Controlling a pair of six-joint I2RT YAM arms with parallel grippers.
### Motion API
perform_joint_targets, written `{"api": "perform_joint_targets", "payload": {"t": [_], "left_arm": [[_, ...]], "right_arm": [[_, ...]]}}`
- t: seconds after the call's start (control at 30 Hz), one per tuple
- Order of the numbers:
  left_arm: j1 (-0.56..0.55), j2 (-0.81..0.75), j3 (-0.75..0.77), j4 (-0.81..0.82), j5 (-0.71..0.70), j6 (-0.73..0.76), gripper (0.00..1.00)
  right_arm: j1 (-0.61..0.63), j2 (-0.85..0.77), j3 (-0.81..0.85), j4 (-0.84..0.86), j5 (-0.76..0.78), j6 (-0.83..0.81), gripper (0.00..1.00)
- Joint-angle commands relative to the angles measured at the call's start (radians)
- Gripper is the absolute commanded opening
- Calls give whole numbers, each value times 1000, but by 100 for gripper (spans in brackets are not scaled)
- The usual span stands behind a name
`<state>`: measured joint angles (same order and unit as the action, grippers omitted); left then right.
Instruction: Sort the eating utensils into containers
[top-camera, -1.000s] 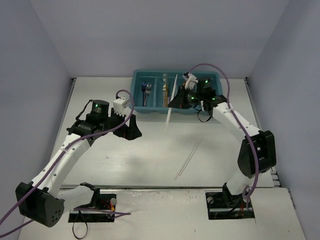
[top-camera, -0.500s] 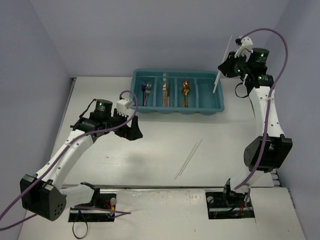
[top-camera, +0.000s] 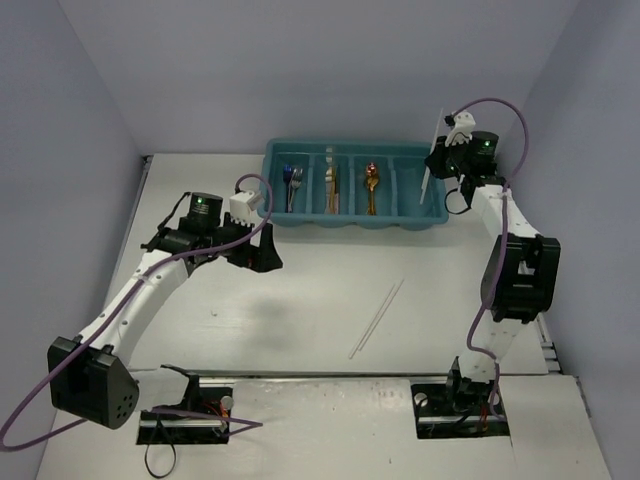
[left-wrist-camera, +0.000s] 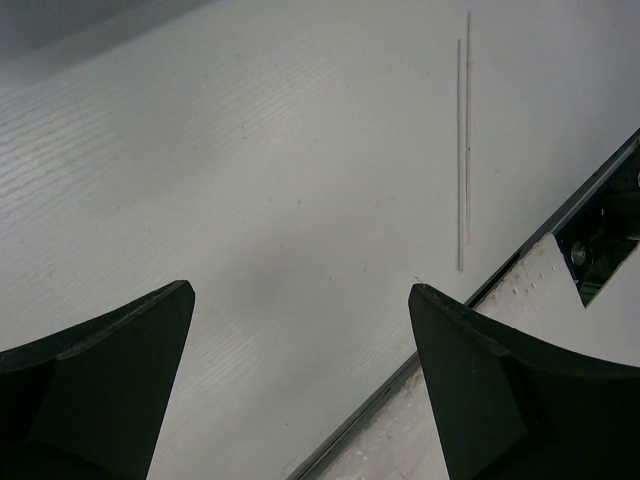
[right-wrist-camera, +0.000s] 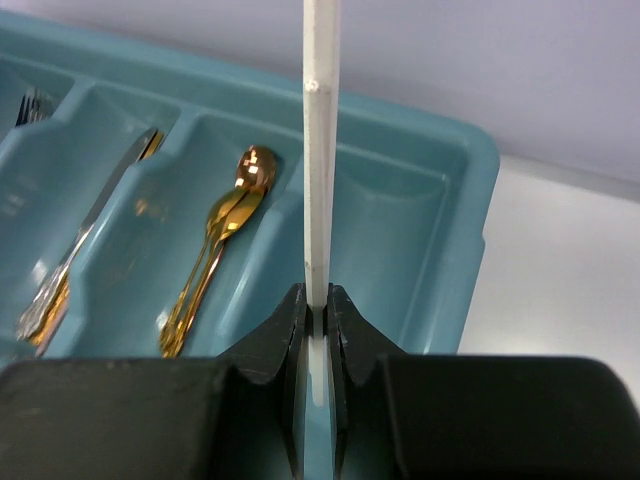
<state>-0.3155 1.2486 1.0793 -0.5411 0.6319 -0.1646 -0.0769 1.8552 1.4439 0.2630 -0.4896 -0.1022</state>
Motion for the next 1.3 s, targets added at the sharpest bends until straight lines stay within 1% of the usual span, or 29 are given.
{"api": "perform_joint_targets", "payload": {"t": [0.0,0.13,0.23,0.4,0.5,0.9,1.27], "left_arm": [[13,33,68,53,18,-12,88],[16,52,83,59,17,-17,88],[19,58,102,53,14,-12,88],[32,64,122,42,12,-1,88],[31,76,126,41,15,-7,88],[32,75,139,41,15,-10,88],[31,80,142,40,14,-6,88]], "right_arm": [[8,11,5,279,-1,44,0],[15,46,-20,352,-2,40,0],[23,47,-77,390,-12,13,0],[28,33,-184,398,-26,-35,0],[28,36,-214,404,-30,-50,0],[26,45,-262,403,-24,-78,0],[18,55,-279,397,-26,-94,6]]}}
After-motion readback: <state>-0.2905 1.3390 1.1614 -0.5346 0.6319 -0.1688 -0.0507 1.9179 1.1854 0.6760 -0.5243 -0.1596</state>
